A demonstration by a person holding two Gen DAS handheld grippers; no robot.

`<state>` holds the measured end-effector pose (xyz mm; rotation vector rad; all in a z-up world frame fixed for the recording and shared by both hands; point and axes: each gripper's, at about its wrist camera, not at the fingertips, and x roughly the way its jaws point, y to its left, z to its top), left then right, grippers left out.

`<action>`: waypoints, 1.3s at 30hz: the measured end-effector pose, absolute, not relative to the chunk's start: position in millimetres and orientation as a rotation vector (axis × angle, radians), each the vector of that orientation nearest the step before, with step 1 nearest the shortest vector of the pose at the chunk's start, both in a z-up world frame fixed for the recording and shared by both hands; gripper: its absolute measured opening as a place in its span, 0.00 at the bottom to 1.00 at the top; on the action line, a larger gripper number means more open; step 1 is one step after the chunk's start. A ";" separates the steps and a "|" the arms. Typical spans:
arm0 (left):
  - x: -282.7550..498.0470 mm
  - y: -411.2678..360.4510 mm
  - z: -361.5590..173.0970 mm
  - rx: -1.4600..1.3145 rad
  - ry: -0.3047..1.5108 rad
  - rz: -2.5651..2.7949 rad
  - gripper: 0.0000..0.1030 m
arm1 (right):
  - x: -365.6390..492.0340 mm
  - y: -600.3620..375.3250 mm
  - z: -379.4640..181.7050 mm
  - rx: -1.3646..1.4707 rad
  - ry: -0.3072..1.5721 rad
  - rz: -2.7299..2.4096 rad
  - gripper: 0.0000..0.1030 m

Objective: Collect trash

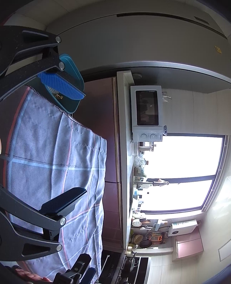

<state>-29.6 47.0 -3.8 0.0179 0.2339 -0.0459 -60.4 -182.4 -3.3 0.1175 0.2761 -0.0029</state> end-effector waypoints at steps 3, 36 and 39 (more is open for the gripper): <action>-29.1 47.0 -3.3 0.019 0.233 -0.046 0.94 | -60.4 -182.8 -3.2 0.120 0.276 -0.001 0.93; -12.8 39.6 -5.0 0.019 0.265 -0.075 0.94 | -55.2 -190.6 -9.4 0.124 0.282 -0.011 0.93; -1.7 36.4 -6.2 0.017 0.310 -0.094 0.94 | -54.0 -195.7 -10.3 0.129 0.288 -0.019 0.93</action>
